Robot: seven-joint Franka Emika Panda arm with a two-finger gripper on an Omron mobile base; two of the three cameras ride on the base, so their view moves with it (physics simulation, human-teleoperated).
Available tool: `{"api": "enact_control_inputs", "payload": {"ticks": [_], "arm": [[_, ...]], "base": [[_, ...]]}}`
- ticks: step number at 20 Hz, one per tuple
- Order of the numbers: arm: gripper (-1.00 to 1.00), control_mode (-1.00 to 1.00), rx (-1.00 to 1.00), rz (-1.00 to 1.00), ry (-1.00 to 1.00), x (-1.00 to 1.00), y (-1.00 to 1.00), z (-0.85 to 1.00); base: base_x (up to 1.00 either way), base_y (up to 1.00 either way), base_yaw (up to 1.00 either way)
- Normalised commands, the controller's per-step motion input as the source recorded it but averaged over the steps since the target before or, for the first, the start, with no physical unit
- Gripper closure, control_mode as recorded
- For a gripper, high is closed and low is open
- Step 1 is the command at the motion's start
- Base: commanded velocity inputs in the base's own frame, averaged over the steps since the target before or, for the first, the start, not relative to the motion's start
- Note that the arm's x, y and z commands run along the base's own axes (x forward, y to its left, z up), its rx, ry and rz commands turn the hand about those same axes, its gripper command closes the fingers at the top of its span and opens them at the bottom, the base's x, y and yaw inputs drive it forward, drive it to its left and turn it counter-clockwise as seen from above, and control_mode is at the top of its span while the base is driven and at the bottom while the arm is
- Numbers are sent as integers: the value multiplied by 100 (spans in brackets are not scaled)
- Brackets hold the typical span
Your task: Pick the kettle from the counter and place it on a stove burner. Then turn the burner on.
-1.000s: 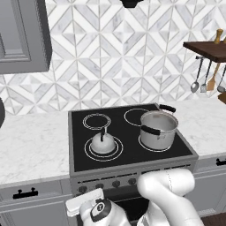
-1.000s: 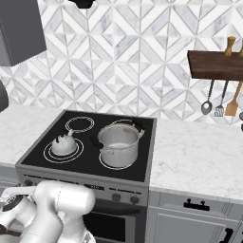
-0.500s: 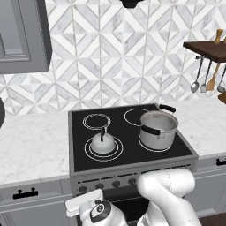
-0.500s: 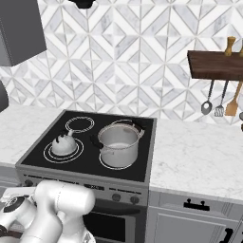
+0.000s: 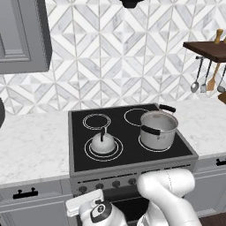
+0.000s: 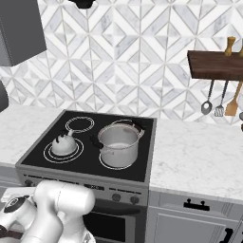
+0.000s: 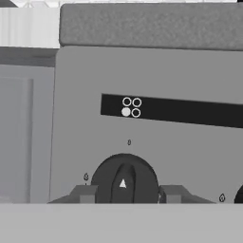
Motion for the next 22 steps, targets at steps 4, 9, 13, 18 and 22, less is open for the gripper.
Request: {"api": "enact_control_inputs", "payload": {"ticks": [4,9,13,18,22], "arm": [[100,-100,-1,0,0,0,1,0],[100,-100,-25,0,13,0,39,-3],[100,-100,-43,0,26,0,67,-8],[100,-100,-50,0,32,0,70,-17],[100,-100,-49,0,31,1,69,-15]], "base": [[0,0,0],[0,0,0],[0,0,0],[0,0,0],[0,0,0]]}}
